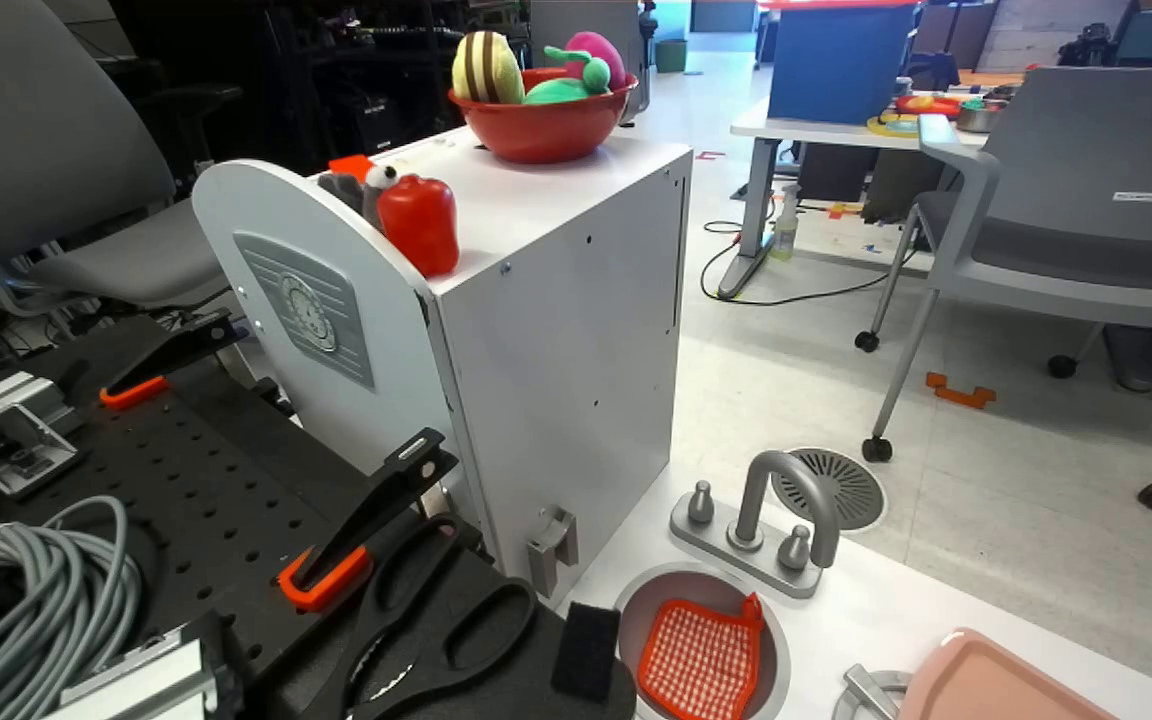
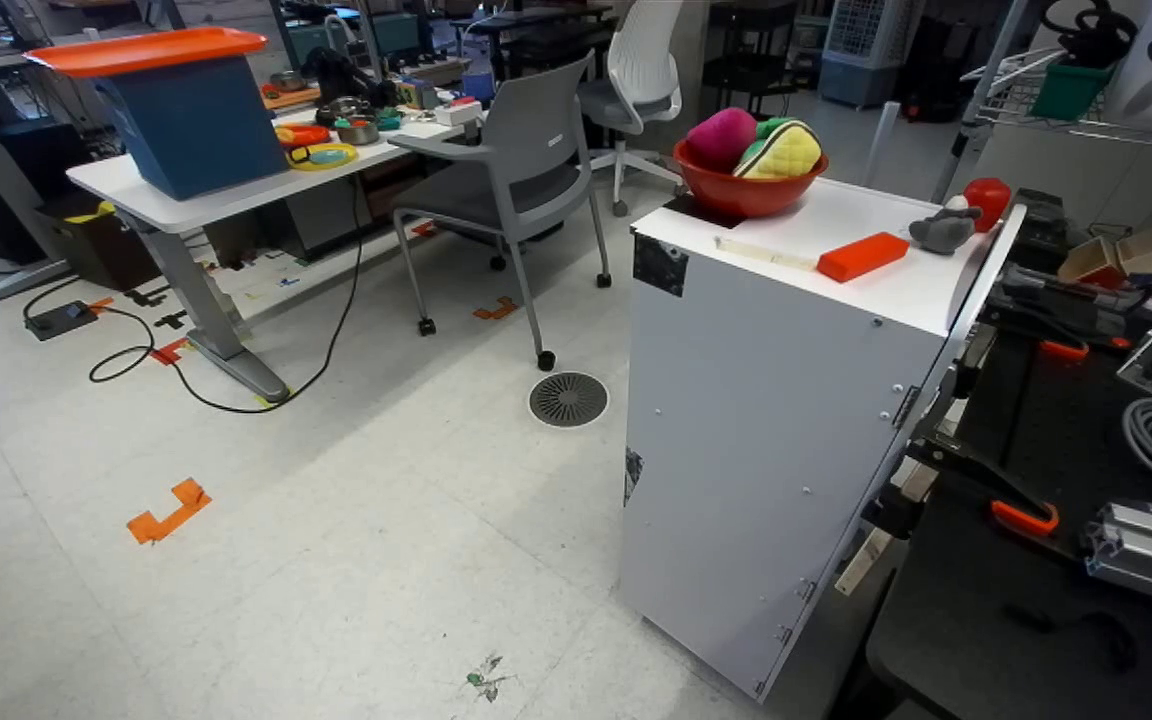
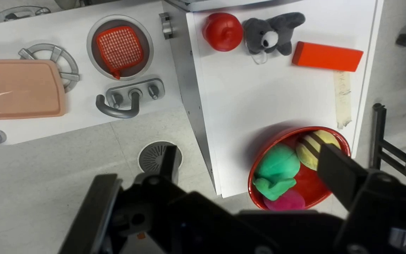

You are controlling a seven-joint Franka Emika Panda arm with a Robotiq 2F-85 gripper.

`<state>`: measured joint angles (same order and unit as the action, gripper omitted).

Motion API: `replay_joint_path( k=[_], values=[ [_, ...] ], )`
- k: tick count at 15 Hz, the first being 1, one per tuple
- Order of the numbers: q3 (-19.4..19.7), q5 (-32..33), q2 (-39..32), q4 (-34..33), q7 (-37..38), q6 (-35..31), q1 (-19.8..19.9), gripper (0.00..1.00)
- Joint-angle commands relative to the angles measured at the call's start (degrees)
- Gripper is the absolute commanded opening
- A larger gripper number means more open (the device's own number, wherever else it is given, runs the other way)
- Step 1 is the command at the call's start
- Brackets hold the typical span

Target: Put the purple toy on the top of the fridge

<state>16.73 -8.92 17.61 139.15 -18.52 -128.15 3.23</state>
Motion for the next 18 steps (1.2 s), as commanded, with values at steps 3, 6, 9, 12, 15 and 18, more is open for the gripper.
replay_joint_path(
  k=[3, 6, 9, 12, 15, 18],
  values=[
    [-3.4, 5.1, -4.0, -6.9, 2.6, 0.9, 2.1, 1.00],
    [-4.0, 7.3, -8.6, -13.1, 4.0, 2.1, 2.3, 1.00],
    [-4.2, 5.8, -14.5, -19.9, 3.7, 5.2, 2.0, 1.00],
    [-5.7, 9.8, -19.8, -25.3, 8.1, 6.2, 2.3, 1.00],
    [-6.9, 15.1, -23.0, -28.6, 11.0, 7.6, 1.9, 1.00],
    [-8.2, 14.2, -23.5, -29.0, 10.6, 7.1, 1.7, 1.00]
  ],
)
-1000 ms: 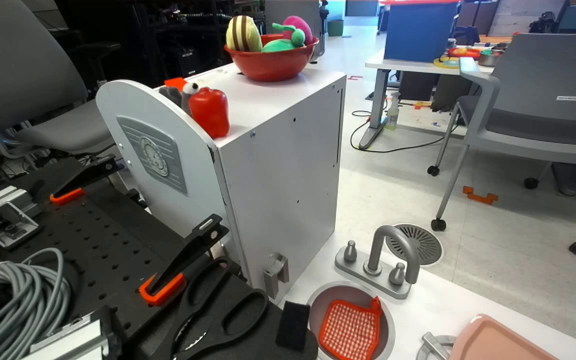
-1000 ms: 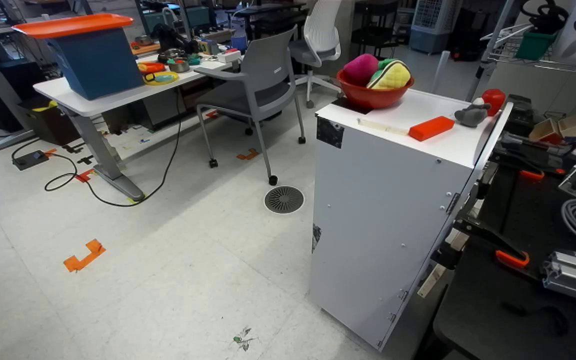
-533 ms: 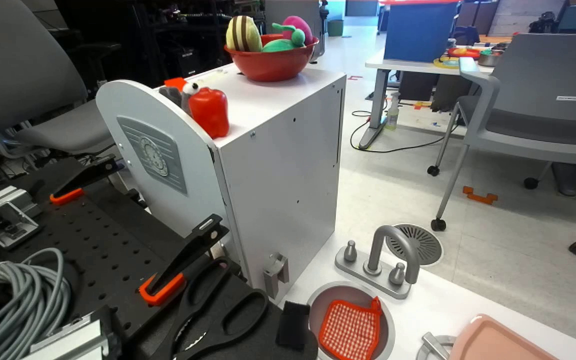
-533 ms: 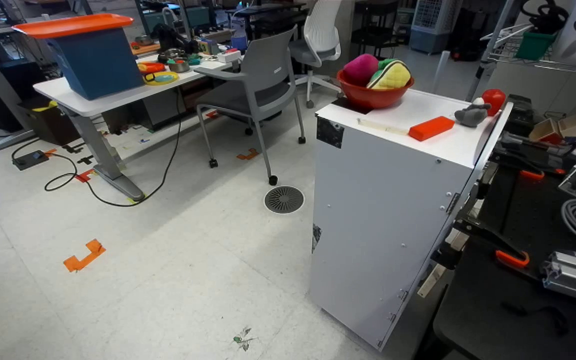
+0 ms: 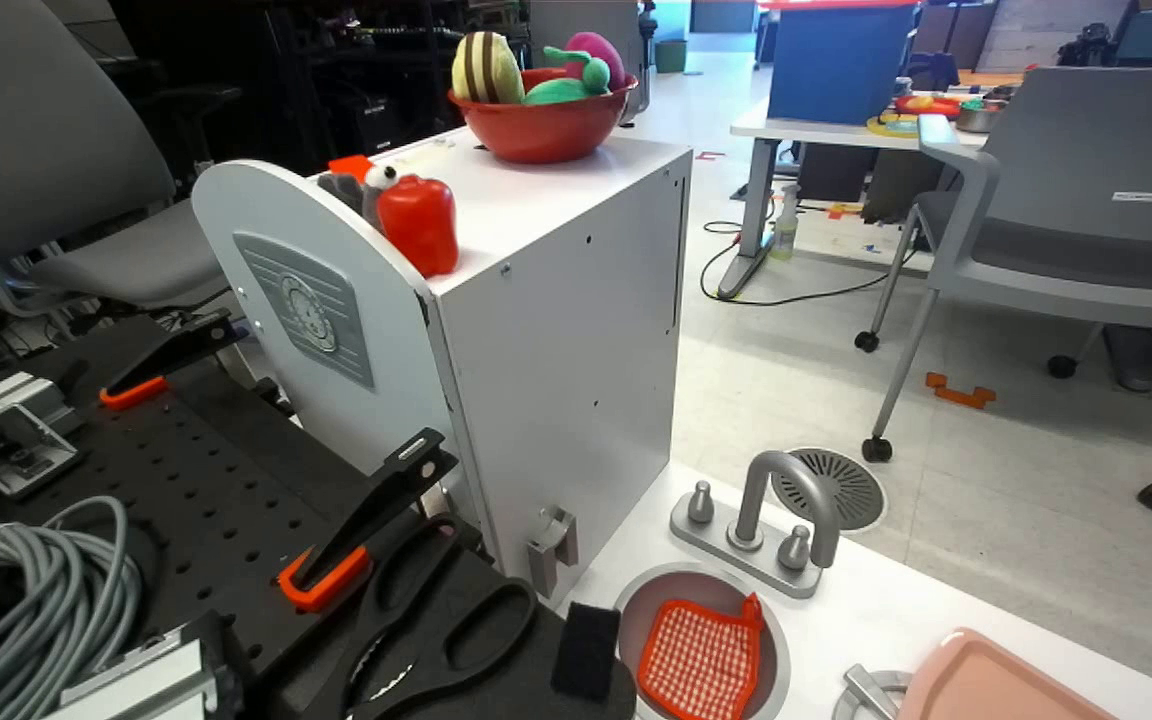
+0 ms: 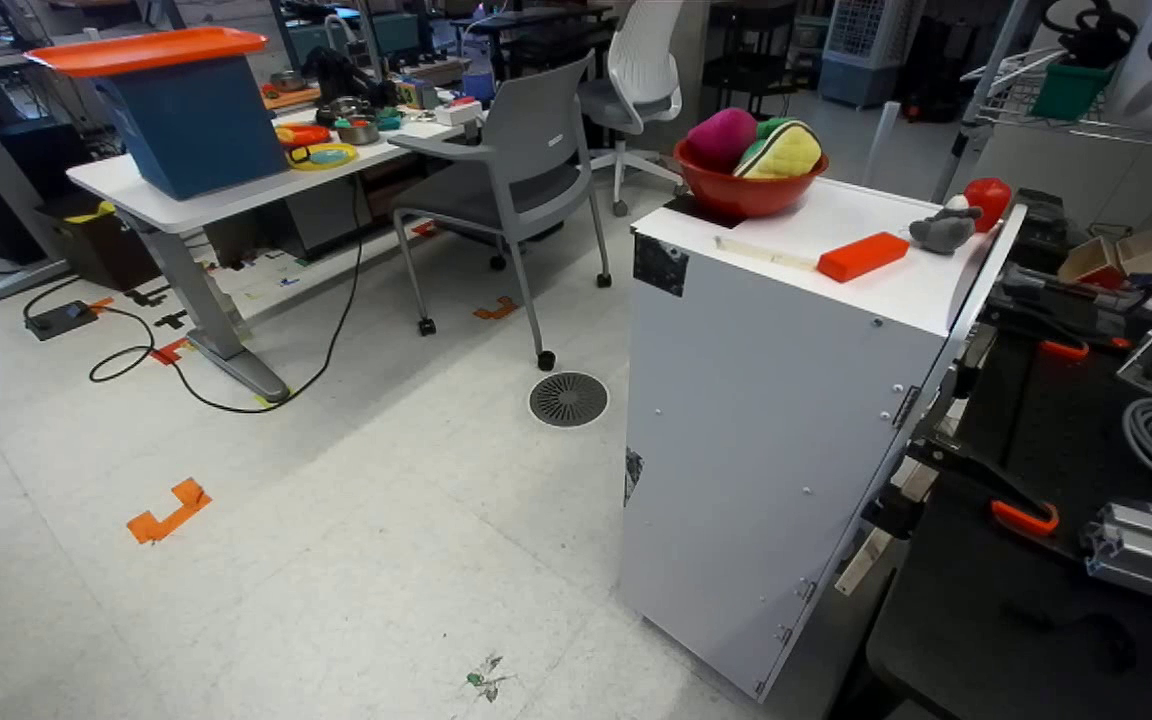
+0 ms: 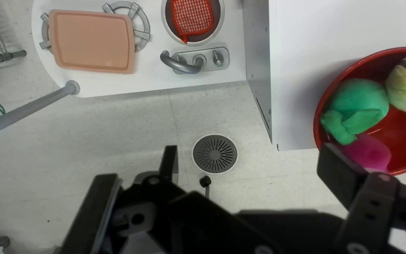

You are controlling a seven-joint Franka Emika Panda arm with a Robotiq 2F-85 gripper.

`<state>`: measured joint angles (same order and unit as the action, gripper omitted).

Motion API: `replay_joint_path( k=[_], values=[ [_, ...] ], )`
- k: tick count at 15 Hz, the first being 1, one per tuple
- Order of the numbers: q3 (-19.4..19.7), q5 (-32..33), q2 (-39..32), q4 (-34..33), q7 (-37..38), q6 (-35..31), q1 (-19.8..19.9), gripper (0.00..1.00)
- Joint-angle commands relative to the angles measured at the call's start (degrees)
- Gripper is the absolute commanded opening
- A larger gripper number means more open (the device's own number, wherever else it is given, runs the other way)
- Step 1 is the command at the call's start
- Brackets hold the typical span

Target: Put the purple toy on the top of the fridge

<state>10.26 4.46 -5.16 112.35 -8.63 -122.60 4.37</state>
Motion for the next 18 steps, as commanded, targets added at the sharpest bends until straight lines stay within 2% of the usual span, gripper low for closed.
replay_joint_path(
  k=[1, 11, 15, 18],
  values=[
    [-2.1, 0.1, -0.5, -2.1, 0.9, 1.2, 0.5, 1.00],
    [-5.4, 0.8, 3.2, 0.0, 15.0, 0.2, -1.5, 1.00],
    [-5.1, -1.4, 2.9, 1.9, 14.9, 1.6, -0.9, 1.00],
    [-5.1, -0.4, 3.3, 4.8, 12.9, 1.2, -0.7, 1.00]
  ],
)
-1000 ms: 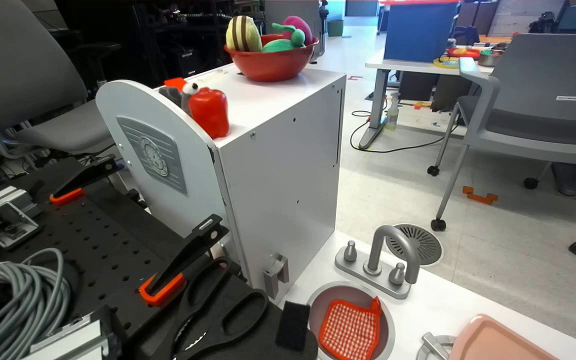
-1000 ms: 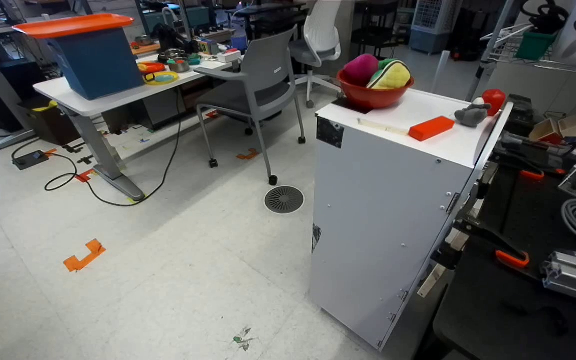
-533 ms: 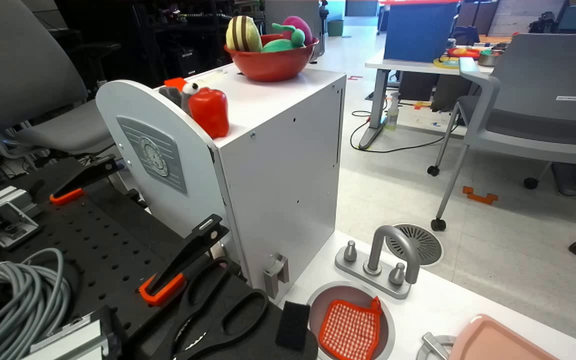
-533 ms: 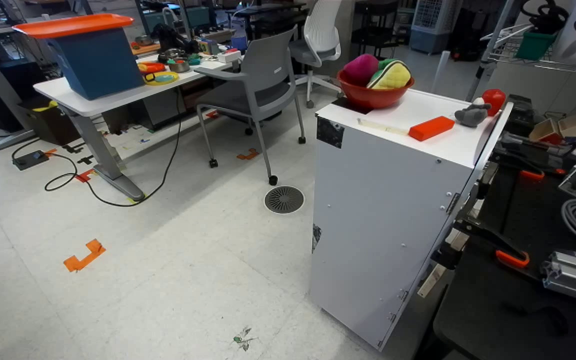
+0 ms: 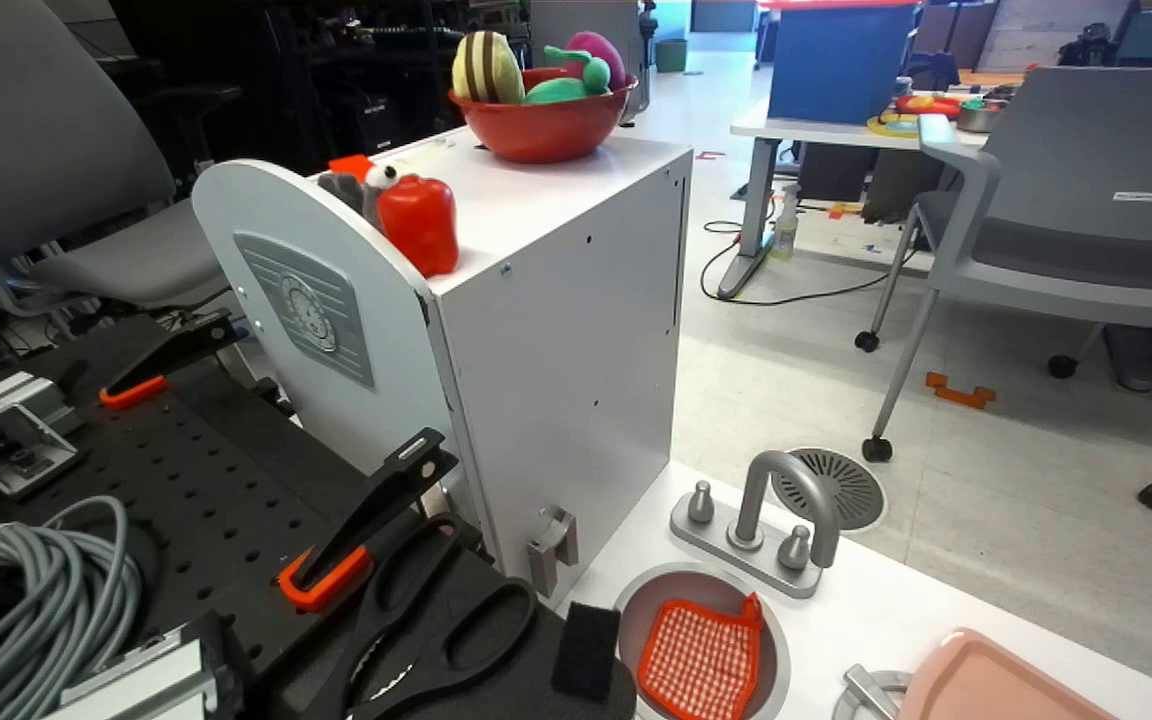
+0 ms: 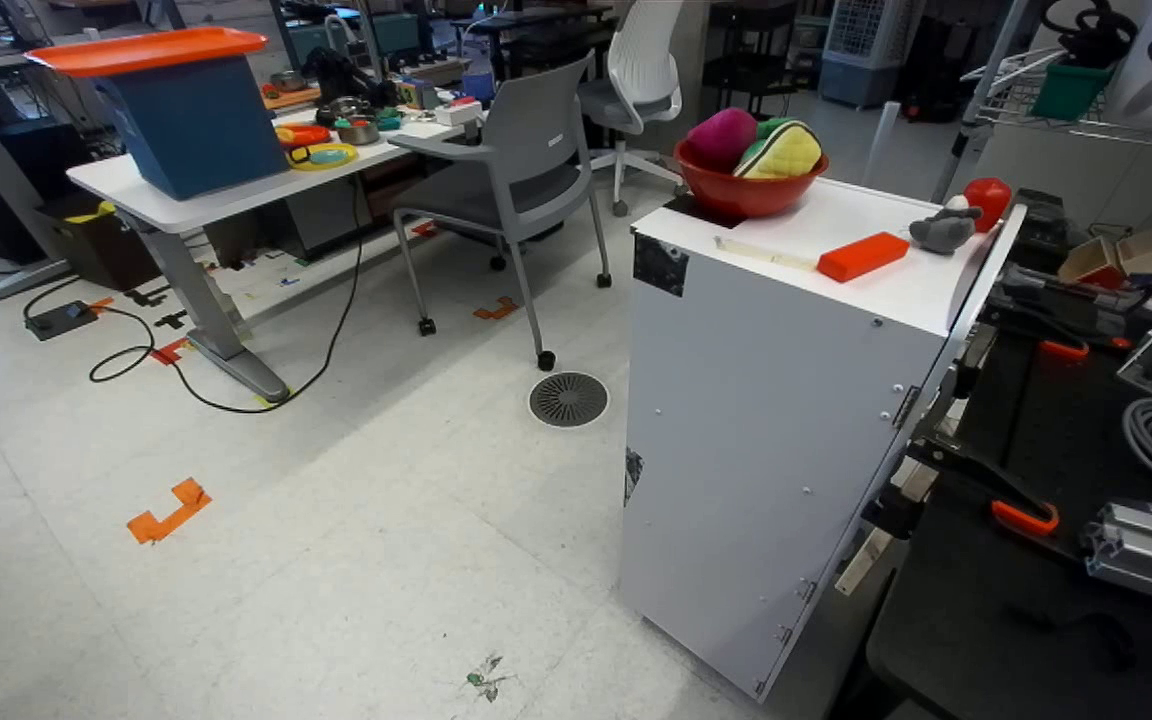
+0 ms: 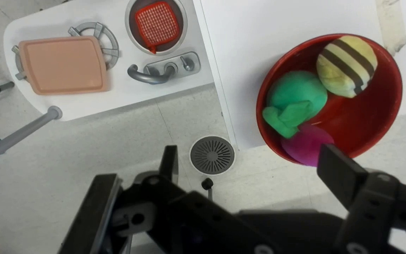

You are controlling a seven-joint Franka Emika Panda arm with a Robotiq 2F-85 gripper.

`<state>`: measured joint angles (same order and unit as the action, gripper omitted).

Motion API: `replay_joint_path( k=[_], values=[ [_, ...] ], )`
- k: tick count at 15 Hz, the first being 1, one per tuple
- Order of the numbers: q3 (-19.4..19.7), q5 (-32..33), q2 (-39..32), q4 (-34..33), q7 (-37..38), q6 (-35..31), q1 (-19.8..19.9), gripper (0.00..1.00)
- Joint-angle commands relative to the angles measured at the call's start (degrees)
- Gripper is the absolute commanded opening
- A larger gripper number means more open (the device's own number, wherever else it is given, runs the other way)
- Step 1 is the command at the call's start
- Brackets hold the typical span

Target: Put the purple toy on the top of the fridge

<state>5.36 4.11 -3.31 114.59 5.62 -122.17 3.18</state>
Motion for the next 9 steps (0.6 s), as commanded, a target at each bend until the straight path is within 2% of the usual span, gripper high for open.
replay_joint_path(
  k=[1, 2, 3, 9],
  values=[
    [-0.3, -0.5, 1.9, 3.5, -3.2, 1.2, 0.7, 1.00],
    [-0.2, -1.4, 2.5, 4.5, -5.7, 1.5, 0.9, 1.00],
    [-0.3, 0.0, 0.1, 2.3, -2.2, 0.2, 0.5, 1.00],
    [-0.3, -0.1, 1.0, 3.8, -4.2, 0.3, 0.8, 1.00]
  ],
)
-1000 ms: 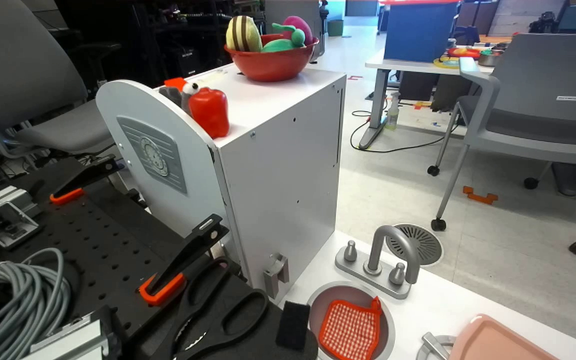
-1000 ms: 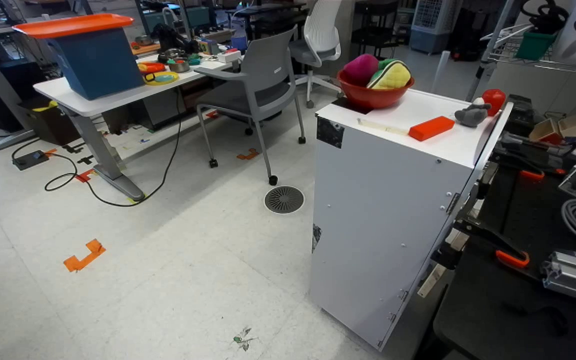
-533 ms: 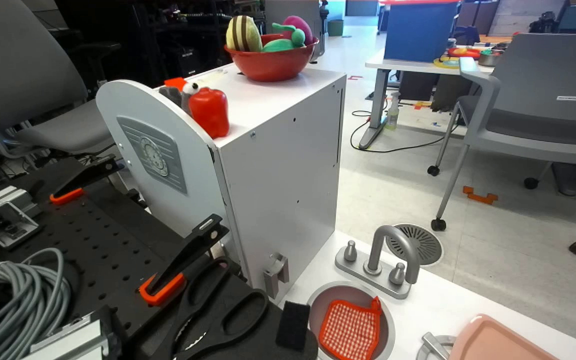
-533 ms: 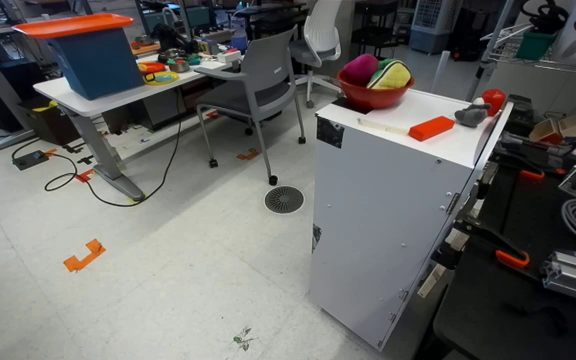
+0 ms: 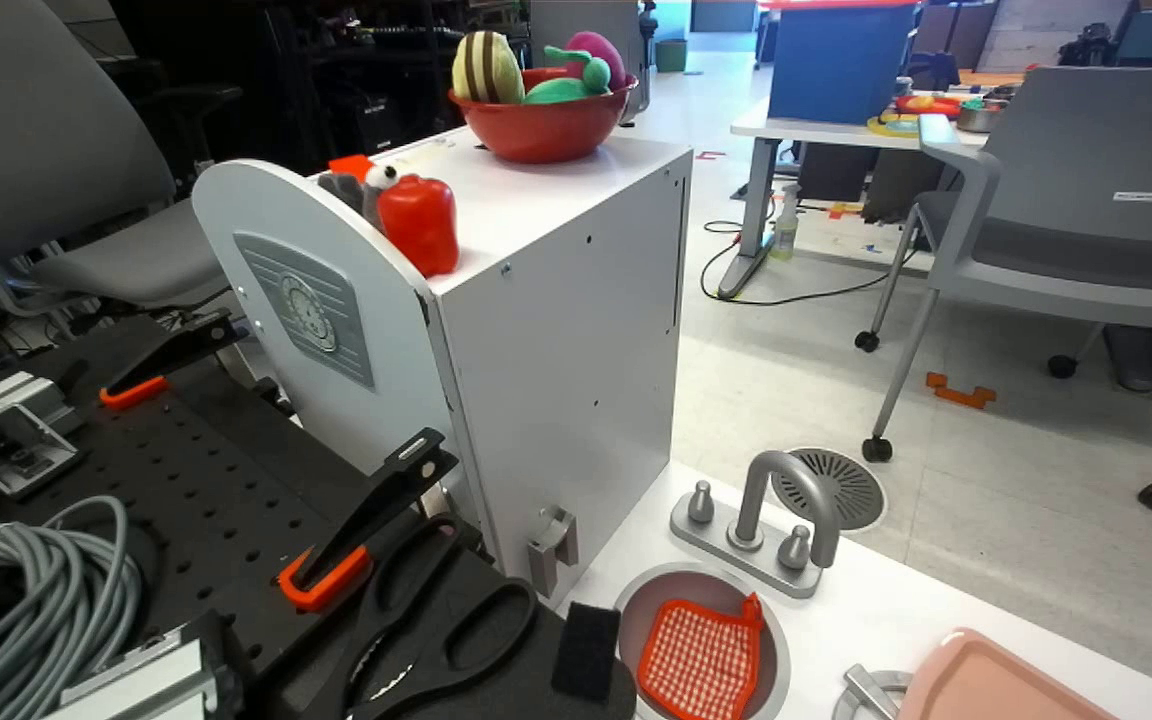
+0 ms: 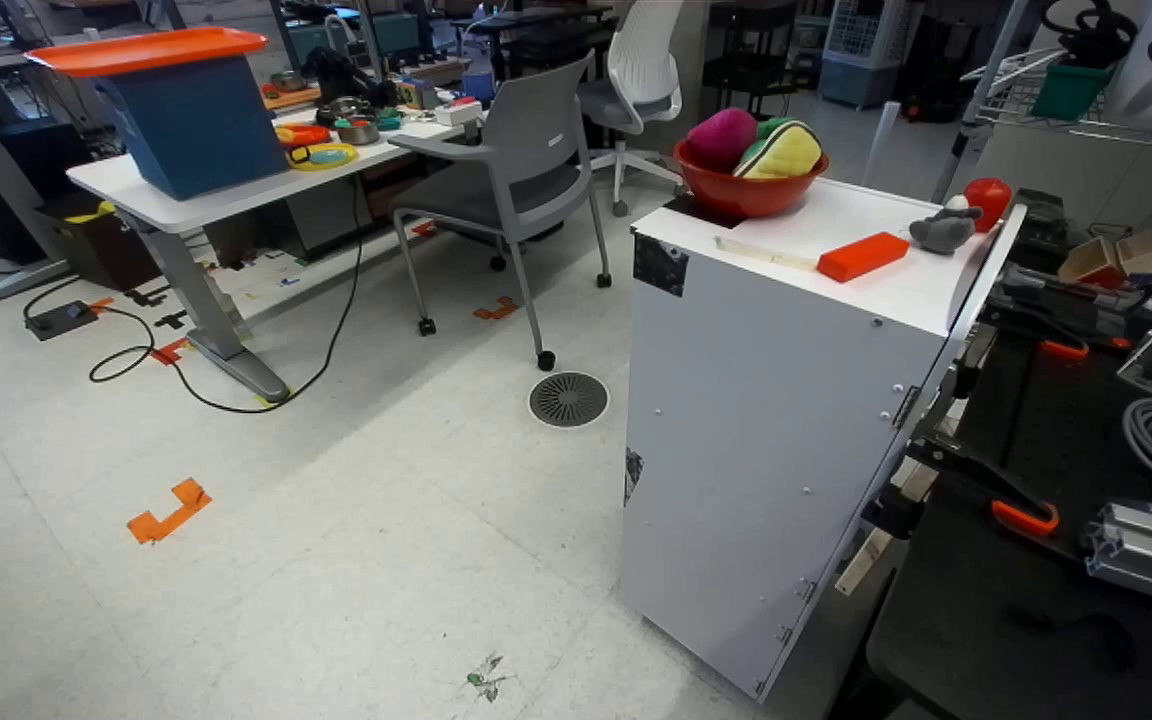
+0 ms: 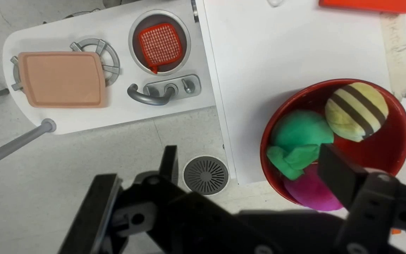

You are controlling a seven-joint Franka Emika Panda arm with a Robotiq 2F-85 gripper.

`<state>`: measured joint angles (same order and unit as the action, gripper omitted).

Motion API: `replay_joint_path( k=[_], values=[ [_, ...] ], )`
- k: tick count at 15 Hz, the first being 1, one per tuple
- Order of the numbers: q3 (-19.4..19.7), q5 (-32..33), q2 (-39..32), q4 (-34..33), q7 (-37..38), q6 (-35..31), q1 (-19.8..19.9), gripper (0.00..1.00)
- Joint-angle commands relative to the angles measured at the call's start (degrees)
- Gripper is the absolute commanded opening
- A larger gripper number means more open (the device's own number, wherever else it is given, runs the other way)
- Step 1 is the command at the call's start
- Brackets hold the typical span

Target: Put the purple toy on the top of the fridge

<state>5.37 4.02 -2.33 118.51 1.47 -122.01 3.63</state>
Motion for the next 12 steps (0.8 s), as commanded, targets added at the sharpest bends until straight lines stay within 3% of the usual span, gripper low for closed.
replay_joint_path(
  k=[1, 8, 12],
  values=[
    [-0.2, -0.2, -0.2, -0.2, -0.1, 0.1, 0.4, 1.00],
    [-0.5, -0.1, -5.2, -5.3, 7.2, -0.6, -0.3, 1.00],
    [-0.9, -2.8, -9.3, -9.7, 6.5, 0.9, -0.4, 1.00]
  ],
)
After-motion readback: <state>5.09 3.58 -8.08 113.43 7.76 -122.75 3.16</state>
